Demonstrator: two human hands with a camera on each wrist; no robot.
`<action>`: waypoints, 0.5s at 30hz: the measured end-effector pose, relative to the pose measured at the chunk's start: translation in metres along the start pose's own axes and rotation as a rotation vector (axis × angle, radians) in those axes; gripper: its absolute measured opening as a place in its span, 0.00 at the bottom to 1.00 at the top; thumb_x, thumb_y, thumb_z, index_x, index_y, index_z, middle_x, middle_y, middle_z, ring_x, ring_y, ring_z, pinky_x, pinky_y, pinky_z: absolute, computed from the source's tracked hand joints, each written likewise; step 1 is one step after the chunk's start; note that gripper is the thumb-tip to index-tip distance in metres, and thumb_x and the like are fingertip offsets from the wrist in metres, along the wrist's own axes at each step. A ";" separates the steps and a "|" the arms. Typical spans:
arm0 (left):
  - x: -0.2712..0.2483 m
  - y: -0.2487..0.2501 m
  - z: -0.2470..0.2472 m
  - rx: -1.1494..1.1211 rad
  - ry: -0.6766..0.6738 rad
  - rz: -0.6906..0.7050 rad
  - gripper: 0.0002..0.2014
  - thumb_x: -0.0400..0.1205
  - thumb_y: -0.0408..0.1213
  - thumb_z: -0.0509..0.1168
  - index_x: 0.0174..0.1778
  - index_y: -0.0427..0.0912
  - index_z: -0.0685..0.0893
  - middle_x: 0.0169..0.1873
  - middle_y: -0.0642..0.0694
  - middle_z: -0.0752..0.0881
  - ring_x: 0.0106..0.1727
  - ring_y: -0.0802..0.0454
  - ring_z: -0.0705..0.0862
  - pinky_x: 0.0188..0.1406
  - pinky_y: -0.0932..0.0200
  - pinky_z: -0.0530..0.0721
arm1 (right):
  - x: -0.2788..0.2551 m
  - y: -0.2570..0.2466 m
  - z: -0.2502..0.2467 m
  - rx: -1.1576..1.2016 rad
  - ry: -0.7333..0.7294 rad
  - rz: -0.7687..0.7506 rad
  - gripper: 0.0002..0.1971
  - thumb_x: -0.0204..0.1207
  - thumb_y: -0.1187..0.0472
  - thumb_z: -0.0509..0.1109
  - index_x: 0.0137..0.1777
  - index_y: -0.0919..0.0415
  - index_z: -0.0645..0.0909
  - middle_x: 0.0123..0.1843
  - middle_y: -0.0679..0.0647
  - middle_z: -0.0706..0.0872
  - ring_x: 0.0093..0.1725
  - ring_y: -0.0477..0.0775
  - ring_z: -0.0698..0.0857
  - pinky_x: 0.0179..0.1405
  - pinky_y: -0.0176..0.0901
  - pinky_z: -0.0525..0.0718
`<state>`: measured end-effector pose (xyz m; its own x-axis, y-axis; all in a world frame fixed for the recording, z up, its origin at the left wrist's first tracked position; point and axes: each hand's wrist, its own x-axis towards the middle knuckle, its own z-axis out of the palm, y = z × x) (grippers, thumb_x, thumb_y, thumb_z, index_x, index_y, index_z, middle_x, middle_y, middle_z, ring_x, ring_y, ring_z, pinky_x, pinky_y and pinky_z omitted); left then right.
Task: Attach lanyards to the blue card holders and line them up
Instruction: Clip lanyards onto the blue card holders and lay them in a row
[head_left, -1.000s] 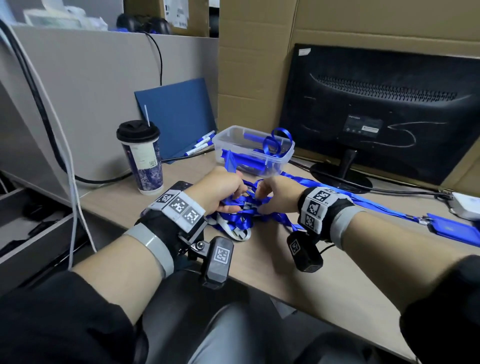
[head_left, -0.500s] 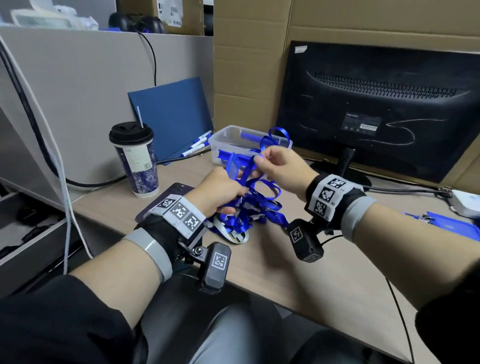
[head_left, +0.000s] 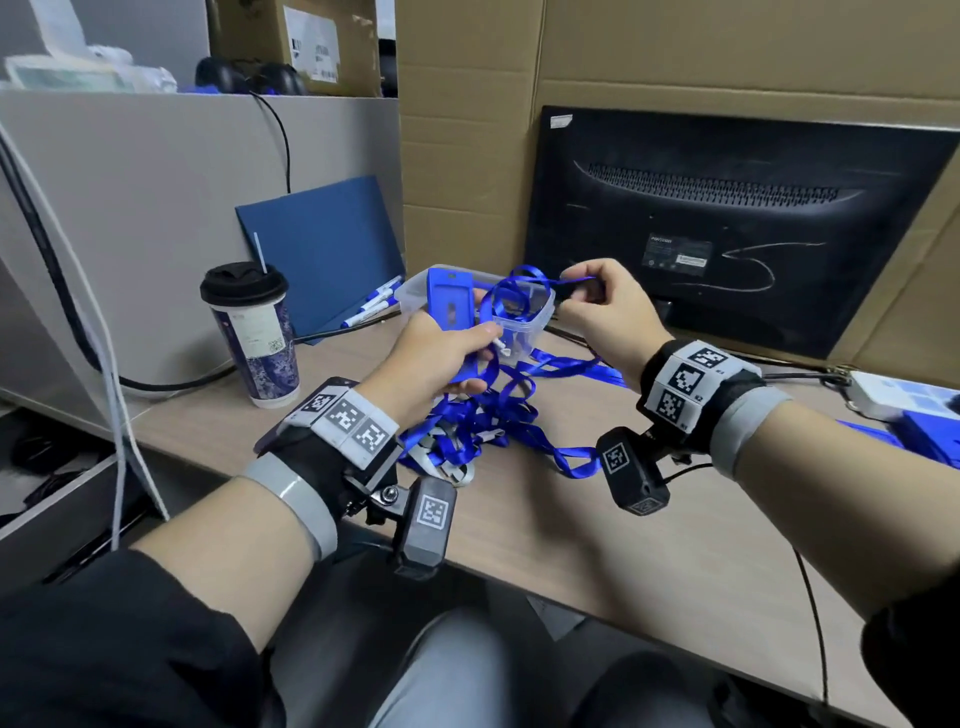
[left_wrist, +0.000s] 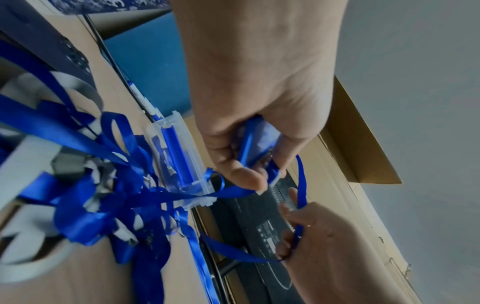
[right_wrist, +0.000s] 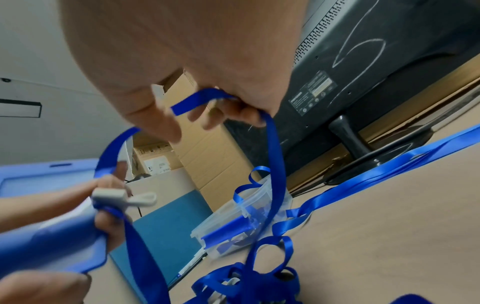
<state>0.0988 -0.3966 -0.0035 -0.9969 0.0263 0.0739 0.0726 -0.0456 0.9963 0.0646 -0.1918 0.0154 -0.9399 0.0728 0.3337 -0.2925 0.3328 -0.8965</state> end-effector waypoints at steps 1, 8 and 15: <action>-0.002 0.002 0.005 -0.013 -0.039 0.018 0.12 0.86 0.34 0.73 0.63 0.50 0.86 0.44 0.47 0.93 0.43 0.53 0.89 0.29 0.55 0.87 | -0.004 0.001 -0.004 -0.057 -0.053 0.026 0.26 0.67 0.65 0.74 0.65 0.46 0.79 0.49 0.45 0.84 0.49 0.50 0.82 0.49 0.47 0.84; -0.007 0.013 0.033 -0.039 -0.120 0.093 0.13 0.87 0.32 0.71 0.67 0.49 0.85 0.50 0.47 0.94 0.43 0.52 0.91 0.31 0.54 0.87 | -0.028 -0.005 -0.019 -0.273 -0.056 -0.147 0.15 0.66 0.55 0.74 0.53 0.42 0.85 0.62 0.49 0.76 0.65 0.55 0.75 0.65 0.49 0.77; -0.005 0.023 0.047 -0.107 -0.190 0.131 0.15 0.87 0.31 0.71 0.69 0.47 0.84 0.56 0.42 0.92 0.48 0.49 0.93 0.30 0.54 0.87 | -0.035 -0.006 -0.036 0.031 -0.312 -0.075 0.12 0.82 0.58 0.77 0.60 0.64 0.88 0.57 0.58 0.94 0.56 0.56 0.92 0.63 0.52 0.89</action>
<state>0.1070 -0.3513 0.0212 -0.9549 0.2000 0.2193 0.1875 -0.1664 0.9681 0.1053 -0.1621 0.0200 -0.9229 -0.2438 0.2979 -0.3635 0.2971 -0.8830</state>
